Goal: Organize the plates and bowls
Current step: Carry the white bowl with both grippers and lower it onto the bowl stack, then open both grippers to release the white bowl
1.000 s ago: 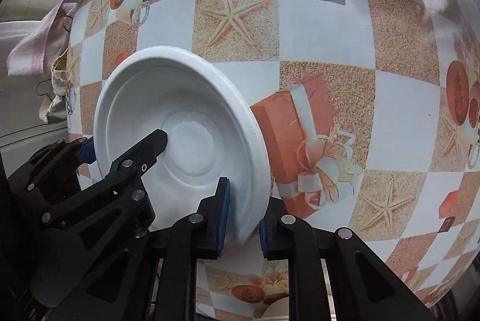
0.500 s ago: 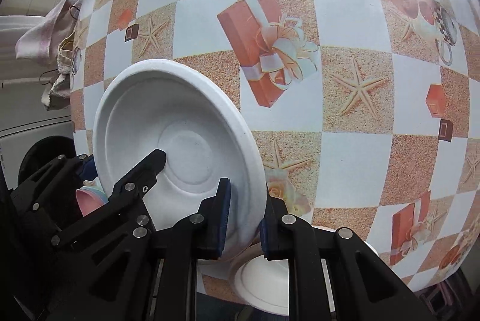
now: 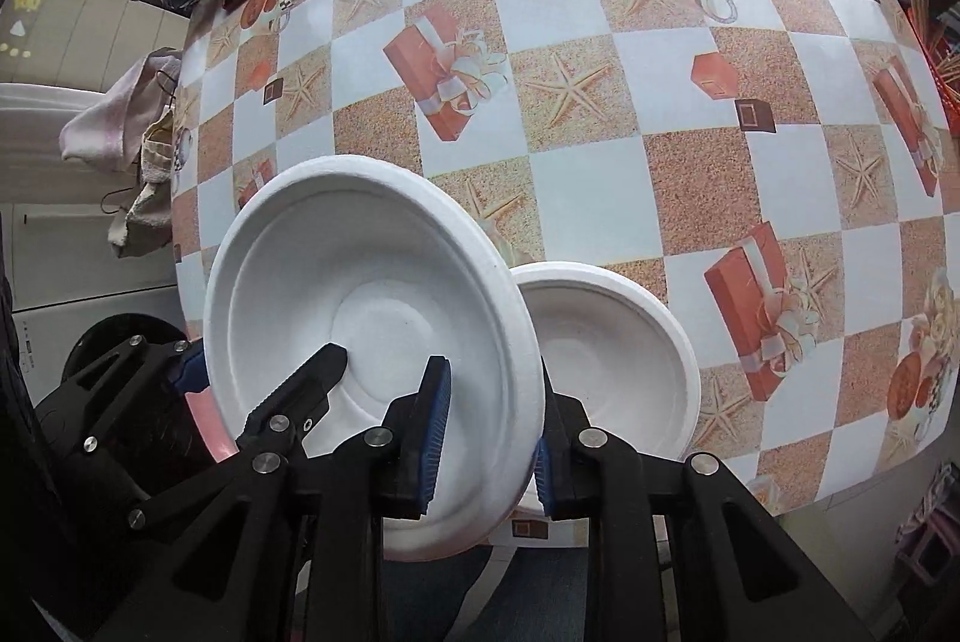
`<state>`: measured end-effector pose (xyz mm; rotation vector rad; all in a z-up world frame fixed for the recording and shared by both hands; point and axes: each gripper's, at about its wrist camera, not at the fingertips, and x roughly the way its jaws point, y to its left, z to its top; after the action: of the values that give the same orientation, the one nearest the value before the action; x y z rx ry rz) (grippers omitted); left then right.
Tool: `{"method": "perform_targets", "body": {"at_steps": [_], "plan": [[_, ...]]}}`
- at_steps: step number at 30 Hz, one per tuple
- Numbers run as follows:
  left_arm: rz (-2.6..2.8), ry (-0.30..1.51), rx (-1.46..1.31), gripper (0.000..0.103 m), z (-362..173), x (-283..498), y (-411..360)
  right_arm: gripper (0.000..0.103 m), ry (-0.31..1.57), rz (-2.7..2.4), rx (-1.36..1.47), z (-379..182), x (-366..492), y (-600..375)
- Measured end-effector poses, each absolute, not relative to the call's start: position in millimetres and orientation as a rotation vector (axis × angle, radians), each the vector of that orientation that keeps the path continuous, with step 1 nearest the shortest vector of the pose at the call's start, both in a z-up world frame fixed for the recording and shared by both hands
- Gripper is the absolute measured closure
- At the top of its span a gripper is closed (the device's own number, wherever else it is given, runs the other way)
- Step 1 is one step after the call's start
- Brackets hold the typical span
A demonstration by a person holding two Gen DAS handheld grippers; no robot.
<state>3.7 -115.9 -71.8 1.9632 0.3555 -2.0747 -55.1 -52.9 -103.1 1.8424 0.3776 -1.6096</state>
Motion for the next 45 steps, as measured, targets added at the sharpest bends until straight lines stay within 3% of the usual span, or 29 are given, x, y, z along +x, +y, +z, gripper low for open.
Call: {"method": "perform_targets", "body": {"at_steps": [9,30,32,35,37,38,39,40,41,45], "plan": [[-2.177,0.171,2.024,0.061,-64,-1,-86,0.076,0.196,-1.691,1.908,-96,-43,-1],[-2.258,0.009,2.098,0.061,-64,-25,-42,0.076,0.069,-1.785,1.969,-97,-53,55],[-2.250,-0.015,2.095,0.057,-66,-27,-40,0.076,0.060,-1.785,1.975,-99,-56,57],[-2.250,-0.023,2.089,0.040,-66,-26,-42,0.075,0.037,-1.787,1.984,-104,-61,61],[-2.274,-0.012,2.055,0.036,-60,-23,-47,0.075,0.025,-1.791,2.003,-106,-64,66],[-2.292,0.002,2.038,0.036,-56,-22,-50,0.073,0.013,-1.786,2.013,-108,-66,69],[-2.321,0.025,2.002,0.036,-48,-20,-54,0.051,0.001,-1.786,2.022,-108,-68,73],[-2.360,0.048,1.945,0.036,-38,-18,-59,0.021,-0.011,-1.799,2.019,-107,-70,77],[-2.404,0.055,1.884,0.033,-26,-15,-63,0.015,-0.025,-1.819,2.006,-105,-72,81],[-2.609,0.141,1.593,0.022,30,-1,-77,0.013,-0.094,-1.849,2.020,-98,-78,100]]}}
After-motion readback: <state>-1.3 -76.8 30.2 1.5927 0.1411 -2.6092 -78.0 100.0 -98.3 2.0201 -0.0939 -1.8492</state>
